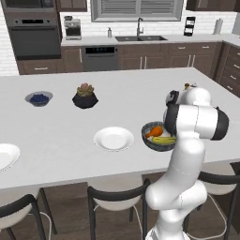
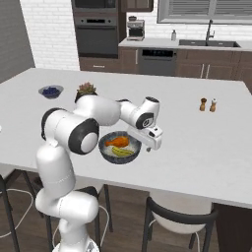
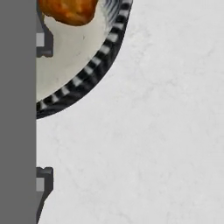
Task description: Pick the chicken drumstick and cucumber from their plates and place them in the bowl. Then put the bowl in the fridge.
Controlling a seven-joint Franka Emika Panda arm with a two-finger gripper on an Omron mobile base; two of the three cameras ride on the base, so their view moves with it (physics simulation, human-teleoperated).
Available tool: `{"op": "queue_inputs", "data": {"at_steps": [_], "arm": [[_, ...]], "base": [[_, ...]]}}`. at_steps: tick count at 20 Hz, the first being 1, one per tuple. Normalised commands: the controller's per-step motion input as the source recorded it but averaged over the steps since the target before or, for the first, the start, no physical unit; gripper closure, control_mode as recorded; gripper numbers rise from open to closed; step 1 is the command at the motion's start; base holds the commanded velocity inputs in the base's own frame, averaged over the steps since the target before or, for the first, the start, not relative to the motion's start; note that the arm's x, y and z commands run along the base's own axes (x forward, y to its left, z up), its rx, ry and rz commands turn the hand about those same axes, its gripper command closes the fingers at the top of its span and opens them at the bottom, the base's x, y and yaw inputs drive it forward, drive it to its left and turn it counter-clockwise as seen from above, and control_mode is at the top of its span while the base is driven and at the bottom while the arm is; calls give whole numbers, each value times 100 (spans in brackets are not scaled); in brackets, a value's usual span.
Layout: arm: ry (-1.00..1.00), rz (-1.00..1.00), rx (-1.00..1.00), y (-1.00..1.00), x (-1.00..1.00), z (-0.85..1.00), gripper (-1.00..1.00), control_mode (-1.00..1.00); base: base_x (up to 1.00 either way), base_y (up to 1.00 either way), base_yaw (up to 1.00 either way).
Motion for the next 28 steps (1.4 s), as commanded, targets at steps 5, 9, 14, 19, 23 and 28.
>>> {"op": "queue_inputs", "data": {"at_steps": [5, 9, 14, 19, 23, 28], "arm": [[0, 4, 0, 0, 24, -33, -100, -100], [0, 3, 0, 16, 0, -37, -100, -100], [0, 0, 0, 48, -2, -28, 100, -100], [0, 0, 0, 35, -15, -14, 100, -100], [0, 0, 0, 23, -41, -3, 100, -100], [-12, -9, -1, 1, -83, 24, 100, -100]], "base": [[0, 0, 0], [0, 0, 0], [0, 0, 0], [0, 0, 0], [0, 0, 0], [0, 0, 0]]}}
